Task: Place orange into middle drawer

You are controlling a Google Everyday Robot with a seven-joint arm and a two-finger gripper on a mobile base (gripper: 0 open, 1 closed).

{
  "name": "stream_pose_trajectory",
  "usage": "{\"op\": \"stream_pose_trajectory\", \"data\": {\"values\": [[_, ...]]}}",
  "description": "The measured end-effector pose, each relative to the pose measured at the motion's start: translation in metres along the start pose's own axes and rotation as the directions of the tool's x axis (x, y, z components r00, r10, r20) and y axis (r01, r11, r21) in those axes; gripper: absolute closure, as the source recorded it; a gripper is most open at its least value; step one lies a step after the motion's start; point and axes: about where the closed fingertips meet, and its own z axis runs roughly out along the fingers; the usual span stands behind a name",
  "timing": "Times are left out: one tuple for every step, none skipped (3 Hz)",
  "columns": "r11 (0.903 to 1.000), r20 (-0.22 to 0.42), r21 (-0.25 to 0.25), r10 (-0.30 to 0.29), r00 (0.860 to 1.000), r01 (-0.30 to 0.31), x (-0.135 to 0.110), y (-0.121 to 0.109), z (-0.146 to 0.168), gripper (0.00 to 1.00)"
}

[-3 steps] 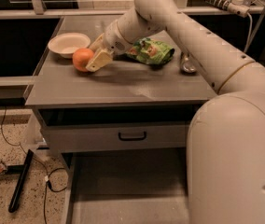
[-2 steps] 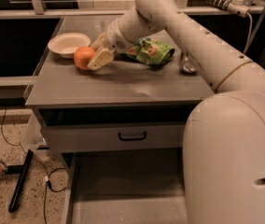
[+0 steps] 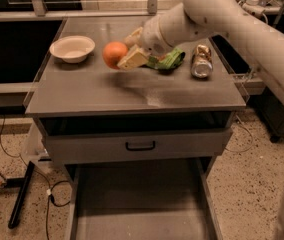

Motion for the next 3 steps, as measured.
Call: {"op": "stream_pose_trajectory", "data": {"values": [[0.9942, -0.043, 0.107, 0.007, 0.999, -0.003, 0.010, 0.028, -0.055, 1.00], [0.9902, -0.103, 0.138, 0.035, 0.994, -0.021, 0.033, 0.055, -0.072, 1.00], [0.9900, -0.153, 0.138, 0.049, 0.987, -0.028, 0.047, 0.077, -0.077, 1.00]]}}
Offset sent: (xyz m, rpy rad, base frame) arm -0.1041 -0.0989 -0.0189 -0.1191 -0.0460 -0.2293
